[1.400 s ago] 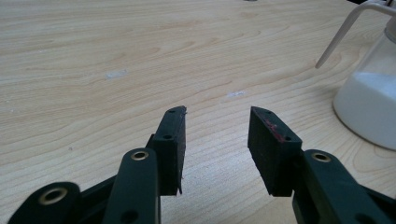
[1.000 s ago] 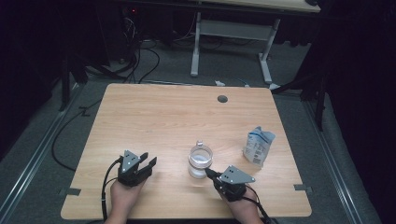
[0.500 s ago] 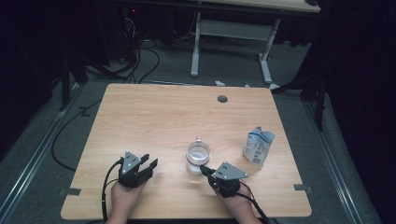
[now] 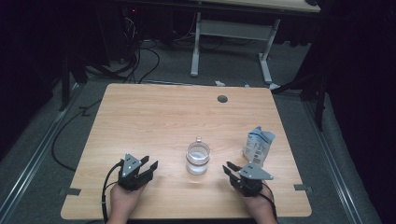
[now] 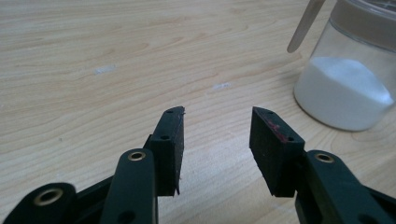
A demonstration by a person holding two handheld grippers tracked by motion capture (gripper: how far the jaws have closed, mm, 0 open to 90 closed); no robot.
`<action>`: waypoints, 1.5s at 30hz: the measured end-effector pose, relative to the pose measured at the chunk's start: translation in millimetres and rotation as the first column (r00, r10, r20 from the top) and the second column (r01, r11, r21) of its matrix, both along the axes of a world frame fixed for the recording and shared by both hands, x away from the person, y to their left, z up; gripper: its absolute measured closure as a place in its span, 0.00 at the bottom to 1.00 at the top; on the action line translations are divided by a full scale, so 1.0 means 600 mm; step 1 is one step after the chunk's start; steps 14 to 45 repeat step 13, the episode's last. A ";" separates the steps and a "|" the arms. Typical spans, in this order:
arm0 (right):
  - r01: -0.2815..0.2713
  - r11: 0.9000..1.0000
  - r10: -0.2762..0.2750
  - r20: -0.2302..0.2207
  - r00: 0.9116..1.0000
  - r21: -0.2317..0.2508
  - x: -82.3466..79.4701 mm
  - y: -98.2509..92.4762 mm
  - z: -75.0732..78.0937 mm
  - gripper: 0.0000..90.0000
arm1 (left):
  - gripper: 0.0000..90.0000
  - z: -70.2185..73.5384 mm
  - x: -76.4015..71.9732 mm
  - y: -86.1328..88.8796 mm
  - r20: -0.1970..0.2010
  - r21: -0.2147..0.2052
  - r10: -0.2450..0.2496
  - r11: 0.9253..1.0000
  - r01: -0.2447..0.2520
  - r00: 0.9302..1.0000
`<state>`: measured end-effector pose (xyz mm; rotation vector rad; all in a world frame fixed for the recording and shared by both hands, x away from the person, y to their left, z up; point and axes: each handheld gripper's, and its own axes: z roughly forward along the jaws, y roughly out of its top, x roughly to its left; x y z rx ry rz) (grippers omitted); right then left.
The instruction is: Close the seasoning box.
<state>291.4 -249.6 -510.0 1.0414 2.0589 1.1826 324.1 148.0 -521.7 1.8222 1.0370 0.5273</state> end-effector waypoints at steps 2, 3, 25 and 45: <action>0.039 0.999 -0.038 -0.016 0.999 0.024 -0.003 -0.031 -0.005 0.74 | 0.61 0.000 -0.008 0.008 -0.014 0.002 0.002 1.000 -0.002 1.000; 0.059 0.998 -0.059 -0.014 0.998 0.032 -0.007 -0.048 -0.006 0.72 | 0.60 0.002 -0.015 0.013 -0.013 -0.008 0.002 1.000 -0.002 1.000; 0.124 0.991 -0.124 0.010 0.992 0.045 -0.022 -0.087 -0.007 0.72 | 0.59 0.003 -0.036 0.030 0.005 0.016 0.008 1.000 -0.008 1.000; 0.124 0.991 -0.124 0.010 0.992 0.045 -0.022 -0.087 -0.007 0.72 | 0.59 0.003 -0.036 0.030 0.005 0.016 0.008 1.000 -0.008 1.000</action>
